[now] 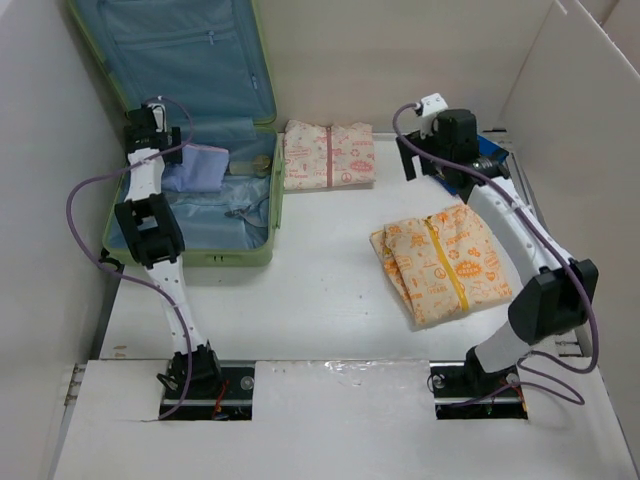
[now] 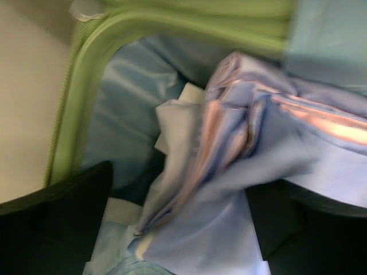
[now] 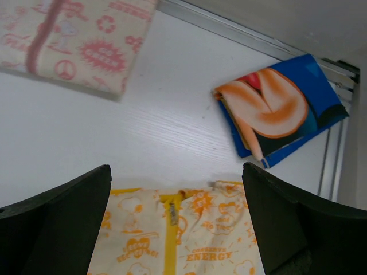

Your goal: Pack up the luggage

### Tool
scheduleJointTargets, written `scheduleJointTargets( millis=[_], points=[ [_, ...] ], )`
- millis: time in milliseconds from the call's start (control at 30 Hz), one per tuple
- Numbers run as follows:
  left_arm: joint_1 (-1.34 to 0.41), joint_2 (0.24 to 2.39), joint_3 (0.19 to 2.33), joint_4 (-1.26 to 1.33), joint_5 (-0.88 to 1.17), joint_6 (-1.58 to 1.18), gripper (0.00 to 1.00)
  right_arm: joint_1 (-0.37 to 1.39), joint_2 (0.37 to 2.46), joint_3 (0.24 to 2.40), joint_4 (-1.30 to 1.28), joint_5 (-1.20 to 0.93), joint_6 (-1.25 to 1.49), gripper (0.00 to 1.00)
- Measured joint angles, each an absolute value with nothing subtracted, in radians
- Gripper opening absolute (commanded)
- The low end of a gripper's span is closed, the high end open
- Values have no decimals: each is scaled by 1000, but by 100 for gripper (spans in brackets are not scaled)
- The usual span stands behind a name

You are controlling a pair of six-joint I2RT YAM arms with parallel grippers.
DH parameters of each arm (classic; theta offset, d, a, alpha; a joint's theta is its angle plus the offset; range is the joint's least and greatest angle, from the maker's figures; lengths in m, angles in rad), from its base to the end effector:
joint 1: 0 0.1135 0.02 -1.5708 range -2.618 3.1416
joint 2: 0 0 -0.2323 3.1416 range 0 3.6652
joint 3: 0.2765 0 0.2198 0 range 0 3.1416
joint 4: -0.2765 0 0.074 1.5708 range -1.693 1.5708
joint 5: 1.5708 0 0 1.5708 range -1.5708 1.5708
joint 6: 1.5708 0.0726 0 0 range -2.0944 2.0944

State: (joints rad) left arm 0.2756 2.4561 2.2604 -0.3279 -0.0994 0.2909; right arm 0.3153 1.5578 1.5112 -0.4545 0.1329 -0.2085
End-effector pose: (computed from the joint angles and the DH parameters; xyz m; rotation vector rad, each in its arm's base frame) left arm 0.5230 0.1554 0.2052 -0.0447 2.1224 0.4437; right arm 0.3443 0.1022 0.3258 -0.4563 2.0169 -0.0720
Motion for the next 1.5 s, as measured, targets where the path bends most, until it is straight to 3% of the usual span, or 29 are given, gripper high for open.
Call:
scheduleJointTargets(
  millis=[33, 267, 567, 733, 967, 1500],
  points=[
    [286, 2452, 2249, -320, -86, 286, 100, 285, 1586, 1538, -461, 134, -206, 100],
    [310, 2403, 2234, -351, -54, 274, 100, 28, 1869, 1765, -505, 89, -118, 100],
    [291, 2158, 2163, -424, -78, 331, 100, -298, 2129, 1821, -425, -47, 179, 100],
    [226, 2027, 2107, -439, -86, 356, 100, -296, 2280, 1924, -358, -87, 300, 100],
    [176, 2017, 2107, -494, -70, 354, 100, -248, 2433, 2041, -345, -95, 427, 100],
    [179, 2017, 2115, -537, -17, 316, 100, -184, 2371, 1964, -427, 172, 617, 100]
  ],
)
